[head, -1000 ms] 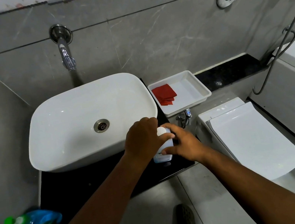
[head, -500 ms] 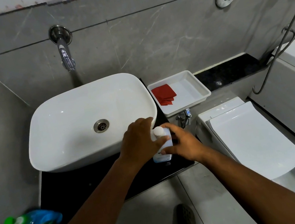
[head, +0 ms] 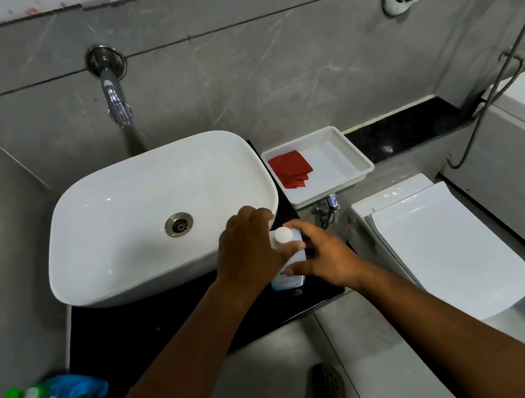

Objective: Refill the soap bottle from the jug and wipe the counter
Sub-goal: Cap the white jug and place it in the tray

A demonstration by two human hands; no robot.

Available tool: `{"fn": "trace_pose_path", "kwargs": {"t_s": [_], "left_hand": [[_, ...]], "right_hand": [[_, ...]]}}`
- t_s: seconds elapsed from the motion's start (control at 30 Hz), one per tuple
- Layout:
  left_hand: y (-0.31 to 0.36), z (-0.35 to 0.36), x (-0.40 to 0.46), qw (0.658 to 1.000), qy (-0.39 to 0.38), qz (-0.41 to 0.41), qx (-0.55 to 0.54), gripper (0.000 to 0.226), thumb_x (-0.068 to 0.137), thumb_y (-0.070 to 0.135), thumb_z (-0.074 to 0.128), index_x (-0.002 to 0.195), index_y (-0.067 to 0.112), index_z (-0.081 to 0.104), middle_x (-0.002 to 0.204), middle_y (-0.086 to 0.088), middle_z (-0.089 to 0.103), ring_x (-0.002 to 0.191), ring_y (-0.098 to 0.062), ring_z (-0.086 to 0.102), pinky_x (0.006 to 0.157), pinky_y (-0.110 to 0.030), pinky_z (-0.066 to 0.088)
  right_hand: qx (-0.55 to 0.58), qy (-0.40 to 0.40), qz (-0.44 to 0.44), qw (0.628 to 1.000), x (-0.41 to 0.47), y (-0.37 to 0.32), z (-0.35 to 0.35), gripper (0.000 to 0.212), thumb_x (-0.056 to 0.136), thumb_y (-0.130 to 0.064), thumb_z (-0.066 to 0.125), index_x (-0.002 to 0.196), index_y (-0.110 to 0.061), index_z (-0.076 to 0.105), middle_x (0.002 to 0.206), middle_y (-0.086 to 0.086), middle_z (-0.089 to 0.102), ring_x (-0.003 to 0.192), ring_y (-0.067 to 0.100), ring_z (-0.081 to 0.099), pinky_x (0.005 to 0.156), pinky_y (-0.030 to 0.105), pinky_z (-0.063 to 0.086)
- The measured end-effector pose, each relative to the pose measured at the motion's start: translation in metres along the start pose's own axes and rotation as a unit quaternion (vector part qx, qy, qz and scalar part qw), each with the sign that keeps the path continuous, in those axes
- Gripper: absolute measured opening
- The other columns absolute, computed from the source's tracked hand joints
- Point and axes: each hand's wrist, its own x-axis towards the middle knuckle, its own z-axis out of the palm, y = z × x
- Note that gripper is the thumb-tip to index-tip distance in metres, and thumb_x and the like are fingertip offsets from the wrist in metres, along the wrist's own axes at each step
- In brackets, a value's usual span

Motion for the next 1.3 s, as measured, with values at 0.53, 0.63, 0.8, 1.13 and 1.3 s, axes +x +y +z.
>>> {"fn": "trace_pose_path", "kwargs": {"t_s": [0.53,0.63,0.8,1.13,1.3], "left_hand": [[0.000,0.005,0.002,0.993,-0.091,0.051,-0.047,0.073,0.066,0.040,0.066,0.134,0.029,0.042,0.119,-0.004,0.061,0.113,-0.025,0.053,0.093,-0.042,0.046],[-0.001,0.008,0.002,1.000,0.001,-0.011,0.000,0.066,0.063,0.061,0.070,0.113,0.020,0.056,0.104,0.001,0.063,0.096,-0.021,0.056,0.079,-0.038,0.049],[0.000,0.009,0.001,0.995,-0.055,0.079,-0.019,0.047,0.066,0.036,0.063,0.111,0.022,0.063,0.108,0.000,0.068,0.100,-0.024,0.059,0.086,-0.039,0.049],[0.004,0.016,-0.008,0.998,-0.007,0.029,-0.062,0.055,0.068,0.039,0.069,0.119,0.021,0.057,0.117,0.000,0.062,0.106,-0.023,0.055,0.089,-0.035,0.045],[-0.002,0.019,-0.003,0.997,0.050,-0.031,-0.047,0.047,0.069,0.055,0.073,0.094,0.016,0.064,0.091,-0.002,0.067,0.081,-0.015,0.056,0.073,-0.030,0.049]], "right_hand": [[-0.003,0.010,-0.012,1.000,-0.001,-0.002,0.000,0.070,0.071,-0.022,0.082,0.127,-0.040,0.042,0.124,-0.010,0.054,0.110,0.007,0.056,0.082,0.018,0.052],[-0.012,0.011,-0.011,1.000,-0.001,-0.001,0.000,0.072,0.070,-0.021,0.082,0.130,-0.033,0.042,0.124,-0.004,0.054,0.111,0.013,0.055,0.087,0.031,0.054],[0.006,0.008,-0.012,1.000,-0.002,-0.002,0.000,0.072,0.072,-0.020,0.081,0.131,-0.033,0.042,0.125,-0.007,0.055,0.111,0.010,0.056,0.083,0.020,0.052],[0.006,0.012,-0.012,1.000,-0.002,-0.001,0.000,0.069,0.075,-0.018,0.078,0.131,-0.035,0.042,0.124,-0.006,0.054,0.110,0.010,0.056,0.082,0.019,0.053],[0.005,0.009,0.011,1.000,-0.001,0.000,0.001,0.075,0.071,-0.020,0.082,0.131,-0.035,0.041,0.128,-0.002,0.052,0.114,0.017,0.055,0.090,0.036,0.055]]}}
